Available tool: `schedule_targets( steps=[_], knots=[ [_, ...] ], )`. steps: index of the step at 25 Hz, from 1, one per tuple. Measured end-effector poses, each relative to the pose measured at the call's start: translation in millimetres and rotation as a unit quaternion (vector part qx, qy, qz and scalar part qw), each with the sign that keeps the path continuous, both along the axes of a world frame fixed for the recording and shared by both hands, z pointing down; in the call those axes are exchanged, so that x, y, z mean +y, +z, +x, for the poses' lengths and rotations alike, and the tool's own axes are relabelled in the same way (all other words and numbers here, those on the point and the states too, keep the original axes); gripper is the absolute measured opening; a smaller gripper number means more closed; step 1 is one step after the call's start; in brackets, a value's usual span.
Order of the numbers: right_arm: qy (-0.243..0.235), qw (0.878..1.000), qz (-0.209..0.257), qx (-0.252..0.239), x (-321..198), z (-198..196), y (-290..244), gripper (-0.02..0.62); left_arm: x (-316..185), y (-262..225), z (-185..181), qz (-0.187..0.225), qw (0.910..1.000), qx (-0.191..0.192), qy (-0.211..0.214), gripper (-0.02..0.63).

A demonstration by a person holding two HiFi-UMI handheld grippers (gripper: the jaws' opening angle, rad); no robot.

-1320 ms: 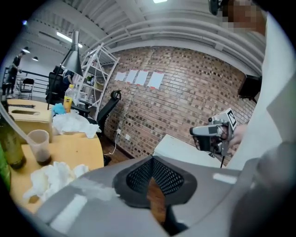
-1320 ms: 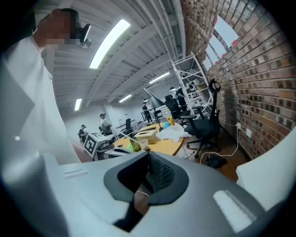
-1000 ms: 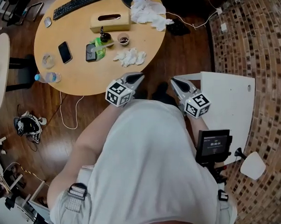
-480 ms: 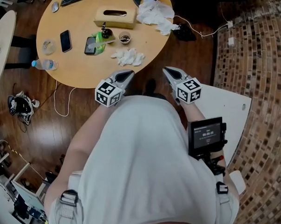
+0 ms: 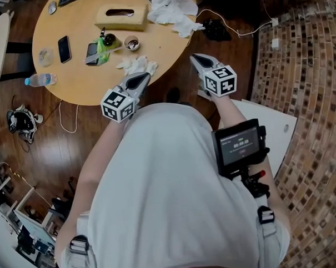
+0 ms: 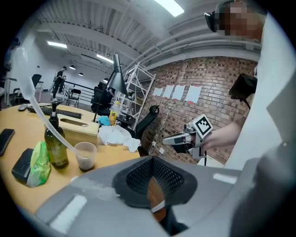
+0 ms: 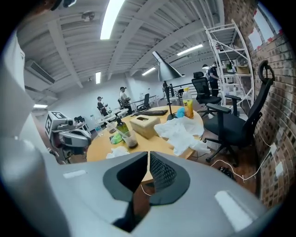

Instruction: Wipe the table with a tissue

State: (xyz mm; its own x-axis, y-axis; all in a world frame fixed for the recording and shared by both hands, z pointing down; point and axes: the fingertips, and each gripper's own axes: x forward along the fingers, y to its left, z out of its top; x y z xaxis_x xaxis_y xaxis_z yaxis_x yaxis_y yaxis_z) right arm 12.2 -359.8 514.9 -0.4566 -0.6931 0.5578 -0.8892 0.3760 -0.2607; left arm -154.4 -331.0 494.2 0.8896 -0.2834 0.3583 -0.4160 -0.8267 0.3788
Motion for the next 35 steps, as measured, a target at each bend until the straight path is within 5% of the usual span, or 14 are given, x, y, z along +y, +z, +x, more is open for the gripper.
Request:
schedule_targets(
  steps=[7,12,16,20,27,31,35],
  knots=[
    [-0.01,0.998,-0.05,0.048,-61,44,39,0.14,-15,-5,9,0.015,0.9991,-0.014,-0.036,0.006],
    [0.078,0.993,-0.093,0.009,-108,80,64,0.268,-18,-4,-10,0.015,0.996,-0.03,-0.083,0.006],
    [0.102,0.99,-0.099,-0.01,-144,86,76,0.308,-15,-2,-36,0.007,0.9897,-0.044,-0.136,0.006],
    [0.116,0.987,-0.108,-0.037,-172,85,88,0.313,-9,-1,-52,0.0,0.983,-0.056,-0.175,0.006],
    [0.095,0.982,-0.154,0.05,-186,85,137,0.306,3,2,-78,-0.009,0.9682,-0.069,-0.24,0.006],
    [0.104,0.981,-0.145,0.069,-182,94,142,0.229,11,1,-88,-0.015,0.9621,-0.072,-0.262,0.006],
    [0.094,0.986,-0.131,0.047,-176,93,135,0.16,7,2,-84,-0.018,0.9652,-0.07,-0.251,0.006]
  ],
)
